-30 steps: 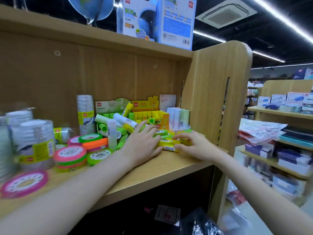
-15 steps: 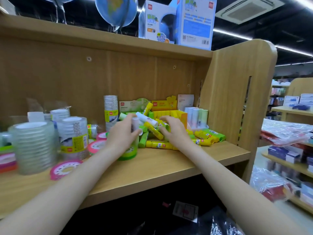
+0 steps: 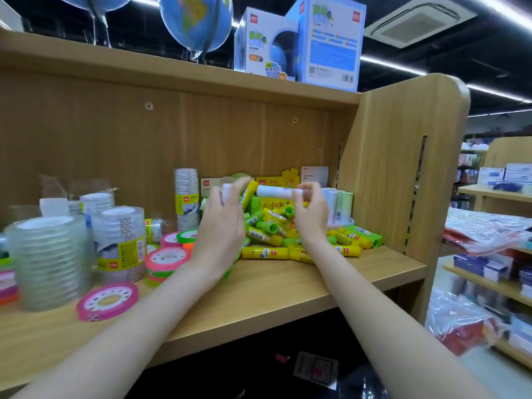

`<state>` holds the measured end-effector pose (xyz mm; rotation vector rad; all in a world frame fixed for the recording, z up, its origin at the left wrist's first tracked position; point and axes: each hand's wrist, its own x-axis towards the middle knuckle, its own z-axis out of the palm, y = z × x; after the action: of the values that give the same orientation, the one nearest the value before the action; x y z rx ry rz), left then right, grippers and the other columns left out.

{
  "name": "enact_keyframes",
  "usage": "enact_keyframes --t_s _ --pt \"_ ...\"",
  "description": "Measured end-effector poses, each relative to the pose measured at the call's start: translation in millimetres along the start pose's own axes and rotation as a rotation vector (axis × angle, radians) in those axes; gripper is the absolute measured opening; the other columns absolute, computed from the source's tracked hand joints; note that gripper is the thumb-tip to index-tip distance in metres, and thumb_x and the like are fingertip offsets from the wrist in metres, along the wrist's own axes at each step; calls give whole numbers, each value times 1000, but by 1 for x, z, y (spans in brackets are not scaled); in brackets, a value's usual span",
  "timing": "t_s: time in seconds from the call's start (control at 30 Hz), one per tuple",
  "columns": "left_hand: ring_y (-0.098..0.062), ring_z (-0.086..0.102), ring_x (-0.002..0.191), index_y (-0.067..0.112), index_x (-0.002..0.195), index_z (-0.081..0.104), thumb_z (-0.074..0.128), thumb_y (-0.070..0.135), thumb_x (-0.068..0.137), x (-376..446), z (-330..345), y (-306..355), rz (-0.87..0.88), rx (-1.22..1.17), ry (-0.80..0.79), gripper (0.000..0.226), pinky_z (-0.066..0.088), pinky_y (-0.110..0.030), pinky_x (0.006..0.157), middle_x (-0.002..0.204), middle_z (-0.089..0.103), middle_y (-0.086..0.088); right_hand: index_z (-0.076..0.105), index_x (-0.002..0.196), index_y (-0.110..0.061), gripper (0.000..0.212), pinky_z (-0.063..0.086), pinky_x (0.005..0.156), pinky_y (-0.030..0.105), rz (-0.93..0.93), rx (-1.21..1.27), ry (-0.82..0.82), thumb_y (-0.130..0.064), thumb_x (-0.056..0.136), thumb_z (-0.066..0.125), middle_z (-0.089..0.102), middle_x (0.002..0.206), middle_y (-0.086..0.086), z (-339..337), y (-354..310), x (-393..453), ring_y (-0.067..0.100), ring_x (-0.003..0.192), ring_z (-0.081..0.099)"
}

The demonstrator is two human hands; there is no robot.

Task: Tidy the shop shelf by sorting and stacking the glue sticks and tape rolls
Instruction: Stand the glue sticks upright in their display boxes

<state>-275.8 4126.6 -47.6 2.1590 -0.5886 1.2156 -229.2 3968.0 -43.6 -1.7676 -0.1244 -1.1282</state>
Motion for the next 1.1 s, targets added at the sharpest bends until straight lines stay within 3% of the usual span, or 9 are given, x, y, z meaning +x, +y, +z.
enact_keyframes --t_s 0.13,0.2,0.4,0.53,0.7,0.8,0.87,0.97,1.1 --pt "-27 38 109 27 129 45 35 13 94 -7 23 20 97 310 -322 39 36 -31 70 114 35 -9 48 84 -20 13 48 56 30 294 366 71 -13 95 45 60 71 2 -40 2 5 16 55 61" --pt "-27 40 111 27 131 45 35 22 98 -6 35 27 119 386 -405 34 32 -31 69 116 36 -9 51 89 -10 4 53 64 26 428 529 29 -7 92 50 62 77 9 -64 4 8 18 62 64" --pt "-28 58 69 23 86 71 34 60 78 2 72 34 362 491 -373 54 44 -29 53 81 57 -10 47 74 -5 18 57 69 21 599 754 -175 3 87 56 58 87 19 -111 24 21 22 77 70" --pt "-30 60 83 29 84 73 34 59 79 13 84 31 452 501 -386 49 48 -33 63 101 65 -9 44 72 -11 24 50 74 26 539 617 -240 4 85 58 55 93 19 -116 43 35 21 84 62" --pt "-25 65 86 30 77 74 31 51 86 19 100 25 486 446 -444 49 50 -33 68 105 68 -5 44 66 -20 31 36 59 23 355 322 -214 -11 80 70 47 75 9 -103 64 50 18 72 45" --pt "-28 61 94 27 93 74 19 58 86 20 99 21 443 386 -591 64 45 -36 78 116 62 -8 43 82 -23 31 43 59 18 190 170 -209 -2 82 66 57 86 13 -92 68 58 8 69 53" --pt "-30 60 97 26 98 73 15 61 85 19 99 19 423 362 -594 69 42 -37 83 116 60 -10 41 96 -23 36 49 74 26 83 93 -221 5 83 59 59 101 20 -85 70 64 9 80 58" --pt "-29 55 106 27 106 70 7 63 81 18 98 21 416 349 -553 76 36 -36 89 122 56 -9 35 126 -29 51 50 85 32 -14 31 -228 1 88 52 54 122 9 -77 74 68 15 98 57" --pt "-23 45 117 31 120 61 -8 64 73 18 97 22 404 369 -538 90 27 -34 94 133 46 -3 47 122 -21 42 48 78 31 -134 -198 -159 -4 86 59 61 100 4 -76 82 71 18 85 60"
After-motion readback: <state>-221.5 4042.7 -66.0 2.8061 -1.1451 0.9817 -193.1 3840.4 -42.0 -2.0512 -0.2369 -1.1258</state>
